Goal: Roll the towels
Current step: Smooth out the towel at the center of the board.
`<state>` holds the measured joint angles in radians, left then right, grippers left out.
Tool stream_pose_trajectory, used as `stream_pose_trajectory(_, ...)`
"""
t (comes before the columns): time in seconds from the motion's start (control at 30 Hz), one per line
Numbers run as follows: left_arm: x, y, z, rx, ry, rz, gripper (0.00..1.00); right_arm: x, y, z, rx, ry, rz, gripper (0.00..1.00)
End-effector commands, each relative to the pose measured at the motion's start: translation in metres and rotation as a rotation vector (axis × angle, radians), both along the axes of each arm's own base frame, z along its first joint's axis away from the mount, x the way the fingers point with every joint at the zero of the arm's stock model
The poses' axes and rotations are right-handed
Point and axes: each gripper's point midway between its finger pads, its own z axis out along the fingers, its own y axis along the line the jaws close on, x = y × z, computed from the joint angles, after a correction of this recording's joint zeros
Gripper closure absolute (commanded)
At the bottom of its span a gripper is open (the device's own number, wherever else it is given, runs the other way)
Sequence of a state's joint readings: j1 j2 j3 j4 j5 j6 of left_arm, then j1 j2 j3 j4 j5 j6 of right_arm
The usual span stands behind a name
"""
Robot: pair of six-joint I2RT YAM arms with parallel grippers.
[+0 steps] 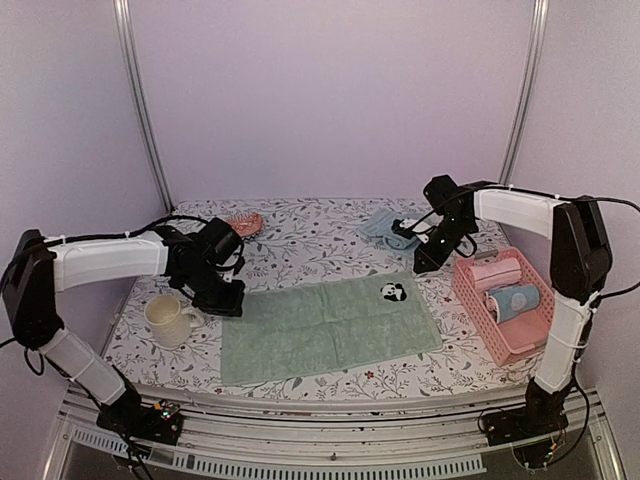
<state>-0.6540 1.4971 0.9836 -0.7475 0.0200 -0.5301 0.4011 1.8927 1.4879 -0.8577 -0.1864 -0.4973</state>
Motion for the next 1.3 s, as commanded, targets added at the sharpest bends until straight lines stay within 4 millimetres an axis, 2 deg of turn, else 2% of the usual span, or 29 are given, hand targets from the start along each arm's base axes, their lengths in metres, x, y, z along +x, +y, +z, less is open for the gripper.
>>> stream_pose_trajectory(0.0, 0.058, -0.003, 0.004, -0.043, -0.109, 0.015, 0.89, 0.020, 0.019, -0.008, 0.054, 0.028, 0.001, 0.82)
stream_pose_trajectory(0.1, 0.081, 0.001, -0.011, -0.019, -0.101, 0.040, 1.00, 0.029, 0.023, -0.020, 0.053, 0.043, -0.002, 0.82)
stream_pose_trajectory(0.27, 0.091, 0.013, -0.047, 0.056, -0.046, 0.048, 1.00, 0.040, 0.016, -0.052, -0.014, 0.063, -0.011, 0.83)
stream_pose_trajectory(0.4, 0.087, 0.033, -0.074, 0.117, 0.024, 0.084, 1.00, 0.047, 0.008, -0.078, -0.074, 0.081, -0.027, 0.84)
stream_pose_trajectory(0.5, 0.093, 0.057, -0.084, 0.200, 0.016, 0.137, 1.00, 0.058, -0.005, -0.087, -0.127, 0.064, -0.063, 0.85)
stream_pose_trajectory(0.57, 0.099, 0.060, -0.087, 0.191, 0.005, 0.149, 1.00, 0.066, -0.013, -0.088, -0.157, 0.047, -0.088, 0.85)
stream_pose_trajectory(0.7, 0.112, 0.041, -0.077, 0.095, -0.038, 0.122, 1.00, 0.072, -0.013, -0.077, -0.145, 0.023, -0.086, 0.85)
stream_pose_trajectory(0.8, 0.124, 0.020, -0.049, 0.006, -0.115, 0.067, 1.00, 0.072, -0.002, -0.056, -0.079, 0.016, -0.081, 0.84)
stream_pose_trajectory(0.87, 0.127, 0.011, -0.032, -0.032, -0.151, 0.042, 0.94, 0.071, 0.006, -0.036, -0.026, -0.002, -0.074, 0.83)
stream_pose_trajectory(0.93, 0.128, 0.012, -0.021, -0.038, -0.179, 0.033, 0.89, 0.072, 0.006, -0.022, -0.007, -0.031, -0.075, 0.82)
stream_pose_trajectory(1.0, 0.126, 0.017, -0.017, -0.019, -0.191, 0.029, 0.85, 0.073, 0.004, -0.017, 0.014, -0.043, -0.079, 0.77)
stream_pose_trajectory(1.17, 0.124, 0.024, -0.015, 0.014, -0.207, 0.007, 0.79, 0.071, 0.002, -0.021, 0.088, 0.006, -0.093, 0.68)
stream_pose_trajectory(1.27, 0.127, 0.022, -0.009, -0.005, -0.237, -0.004, 0.67, 0.072, 0.006, -0.023, 0.110, 0.015, -0.085, 0.62)
